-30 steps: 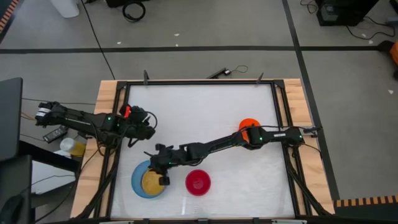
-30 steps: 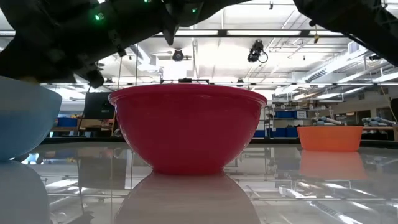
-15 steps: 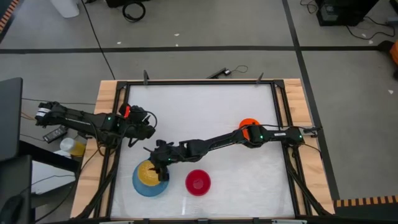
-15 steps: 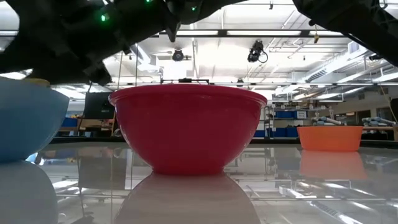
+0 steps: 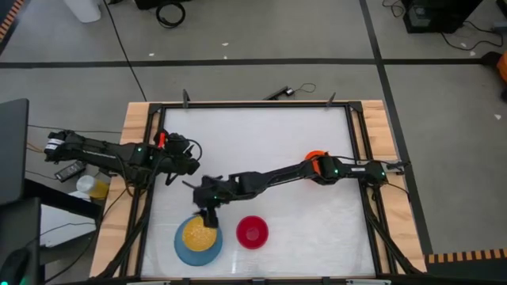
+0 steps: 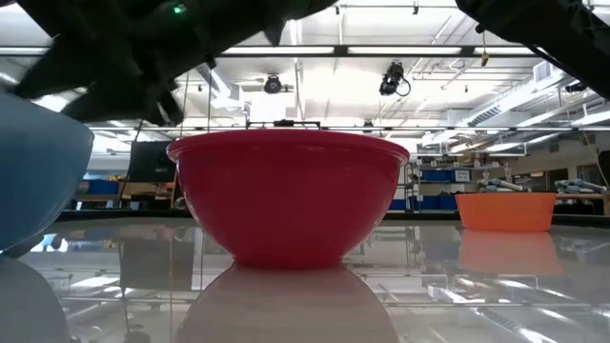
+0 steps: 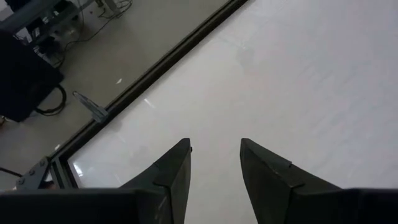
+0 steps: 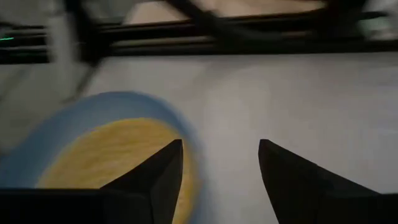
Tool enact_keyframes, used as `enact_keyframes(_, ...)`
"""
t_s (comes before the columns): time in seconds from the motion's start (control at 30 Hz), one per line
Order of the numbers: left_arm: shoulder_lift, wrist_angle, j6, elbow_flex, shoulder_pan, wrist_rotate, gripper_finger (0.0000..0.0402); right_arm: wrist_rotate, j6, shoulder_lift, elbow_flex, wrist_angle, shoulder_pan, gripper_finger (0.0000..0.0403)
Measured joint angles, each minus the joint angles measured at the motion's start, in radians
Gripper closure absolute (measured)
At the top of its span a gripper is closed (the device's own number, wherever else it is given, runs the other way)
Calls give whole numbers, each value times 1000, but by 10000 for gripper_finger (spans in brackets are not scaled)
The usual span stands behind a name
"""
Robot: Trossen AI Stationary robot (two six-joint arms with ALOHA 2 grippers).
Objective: Nest bowls inside each other
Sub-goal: Stack the orange bowl on top of the yellow bowl
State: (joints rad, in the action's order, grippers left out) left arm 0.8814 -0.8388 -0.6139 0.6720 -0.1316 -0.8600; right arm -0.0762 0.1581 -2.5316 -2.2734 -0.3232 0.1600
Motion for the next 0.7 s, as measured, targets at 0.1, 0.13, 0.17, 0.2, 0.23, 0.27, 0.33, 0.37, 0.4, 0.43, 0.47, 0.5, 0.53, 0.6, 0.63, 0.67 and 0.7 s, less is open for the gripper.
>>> enact_keyframes(0.1, 0, -2, 9, 0, 7, 0, 260, 100, -25, 35, 0, -69, -2, 188)
enact_keyframes(0.13, 0, -4, 16, 0, 10, 0, 260, 134, -29, 52, 0, -115, 0, 188)
enact_keyframes(0.17, 0, -4, 21, 0, 11, 0, 260, 166, -30, 67, 0, -169, 4, 189)
enact_keyframes(0.2, 0, -4, 24, 0, 11, 2, 260, 204, -31, 85, 0, -228, 9, 189)
enact_keyframes(0.23, 0, -4, 31, 0, 11, 7, 260, 245, -30, 103, 0, -296, 15, 190)
enact_keyframes(0.27, 0, -5, 34, 0, 11, 13, 260, 292, -29, 119, 0, -369, 22, 190)
enact_keyframes(0.33, 0, -5, 55, 0, 11, 23, 260, 412, 6, 149, 0, -535, 36, 190)
enact_keyframes(0.37, 0, -5, 63, 0, 11, 28, 260, 481, 47, 162, 0, -628, 43, 191)
enact_keyframes(0.4, 0, -6, 73, 0, 11, 32, 260, 543, 92, 175, 4, -724, 45, 191)
enact_keyframes(0.43, 0, -5, 84, 0, 11, 32, 260, 601, 140, 189, 18, -816, 47, 191)
enact_keyframes(0.47, 0, -5, 90, 0, 11, 32, 260, 647, 197, 206, 39, -904, 46, 191)
enact_keyframes(0.5, 0, -5, 95, 0, 11, 33, 260, 683, 258, 223, 64, -990, 43, 191)
enact_keyframes(0.53, 0, -4, 100, 0, 11, 33, 260, 707, 316, 246, 98, -1064, 40, 191)
enact_keyframes(0.6, 0, -4, 102, 0, 11, 39, 260, 741, 416, 306, 194, -1163, 36, 191)
enact_keyframes(0.63, 0, -4, 102, 0, 11, 45, 260, 746, 451, 344, 258, -1188, 33, 191)
enact_keyframes(0.67, 0, -4, 105, 0, 11, 48, 260, 737, 478, 389, 331, -1188, 29, 191)
enact_keyframes(0.7, 0, -4, 106, 0, 11, 51, 260, 717, 500, 441, 410, -1171, 23, 191)
